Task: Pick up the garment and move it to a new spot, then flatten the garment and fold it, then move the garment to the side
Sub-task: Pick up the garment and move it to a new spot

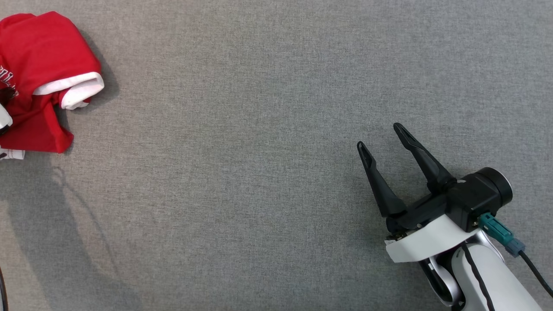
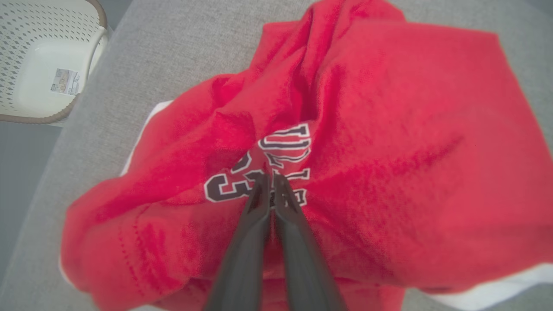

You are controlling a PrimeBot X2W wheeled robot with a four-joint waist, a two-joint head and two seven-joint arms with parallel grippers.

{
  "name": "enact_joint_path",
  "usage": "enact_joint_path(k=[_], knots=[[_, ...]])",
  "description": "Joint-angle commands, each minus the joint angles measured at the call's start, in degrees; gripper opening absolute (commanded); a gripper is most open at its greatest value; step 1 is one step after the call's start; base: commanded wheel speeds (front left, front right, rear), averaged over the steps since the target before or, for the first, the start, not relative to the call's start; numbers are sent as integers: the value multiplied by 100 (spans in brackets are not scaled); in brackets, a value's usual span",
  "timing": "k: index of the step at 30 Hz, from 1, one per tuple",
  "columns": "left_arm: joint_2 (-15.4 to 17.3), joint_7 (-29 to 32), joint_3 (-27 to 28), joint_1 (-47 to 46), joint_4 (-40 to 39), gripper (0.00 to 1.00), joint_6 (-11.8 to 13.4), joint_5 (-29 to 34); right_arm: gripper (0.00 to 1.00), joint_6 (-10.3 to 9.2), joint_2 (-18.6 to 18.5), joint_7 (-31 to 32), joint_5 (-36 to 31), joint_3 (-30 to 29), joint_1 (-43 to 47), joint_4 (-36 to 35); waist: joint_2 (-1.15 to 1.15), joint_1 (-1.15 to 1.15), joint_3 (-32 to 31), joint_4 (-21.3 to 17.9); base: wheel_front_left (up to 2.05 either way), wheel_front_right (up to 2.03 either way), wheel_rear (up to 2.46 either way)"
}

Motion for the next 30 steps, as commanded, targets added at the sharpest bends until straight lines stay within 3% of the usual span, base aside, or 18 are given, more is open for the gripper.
enact_joint_path(k=[1,19,30], knots=[[-9,-39,-14,-56,20,0,-6,-19,100,1,-42,15,0,0,-64,-20,0,0,-12,11,0,0,0],[67,-1161,-158,107,-285,0,-60,-248,100,1,97,-99,90,70,68,323,0,0,-650,67,0,0,0],[74,-2104,-356,534,-719,0,-59,-447,100,1,206,-261,202,86,278,705,0,0,-1476,147,0,0,0]])
